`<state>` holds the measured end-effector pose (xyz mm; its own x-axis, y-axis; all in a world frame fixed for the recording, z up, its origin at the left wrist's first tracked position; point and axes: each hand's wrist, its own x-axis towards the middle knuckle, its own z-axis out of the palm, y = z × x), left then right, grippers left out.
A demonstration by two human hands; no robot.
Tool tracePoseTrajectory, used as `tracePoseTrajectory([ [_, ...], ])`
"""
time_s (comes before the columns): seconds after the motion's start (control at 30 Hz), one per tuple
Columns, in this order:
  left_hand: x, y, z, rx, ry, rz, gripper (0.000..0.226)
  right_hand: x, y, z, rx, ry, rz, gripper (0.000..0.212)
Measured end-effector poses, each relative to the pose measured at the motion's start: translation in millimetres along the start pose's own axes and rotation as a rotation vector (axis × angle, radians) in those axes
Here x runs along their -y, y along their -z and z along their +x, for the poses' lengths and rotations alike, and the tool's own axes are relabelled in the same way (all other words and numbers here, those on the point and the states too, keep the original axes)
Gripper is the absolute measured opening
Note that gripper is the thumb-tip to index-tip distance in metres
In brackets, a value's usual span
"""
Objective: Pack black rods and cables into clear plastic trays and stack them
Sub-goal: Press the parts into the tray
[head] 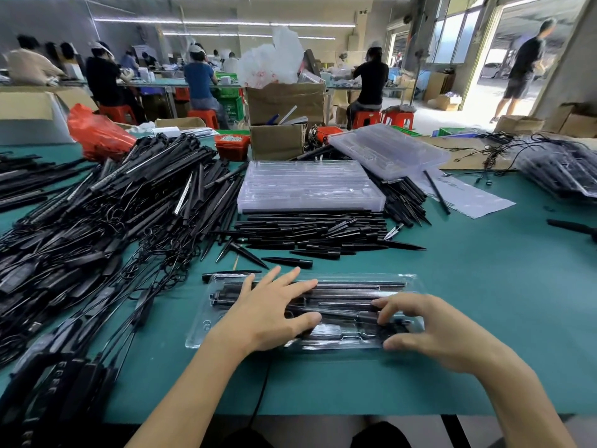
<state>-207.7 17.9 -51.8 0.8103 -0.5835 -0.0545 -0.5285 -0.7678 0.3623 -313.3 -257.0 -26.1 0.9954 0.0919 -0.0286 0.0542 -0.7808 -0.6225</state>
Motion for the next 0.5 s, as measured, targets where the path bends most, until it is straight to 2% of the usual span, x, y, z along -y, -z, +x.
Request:
tracePoseTrajectory([
  [0.1,-1,0,1,0.004,-0.002,-0.013,0.067,-1,0,-5,-0.015,0.006,-0.046,0.022],
  [0.3,-2,0,0,0.004,0.001,-0.007,0.068,4,-6,-6,-0.047,0.045,-0.109,0.032],
  [0.5,-2,-2,0,0.001,0.003,0.003,0.069,3,0,6,0.027,0.025,-0.206,0.031],
])
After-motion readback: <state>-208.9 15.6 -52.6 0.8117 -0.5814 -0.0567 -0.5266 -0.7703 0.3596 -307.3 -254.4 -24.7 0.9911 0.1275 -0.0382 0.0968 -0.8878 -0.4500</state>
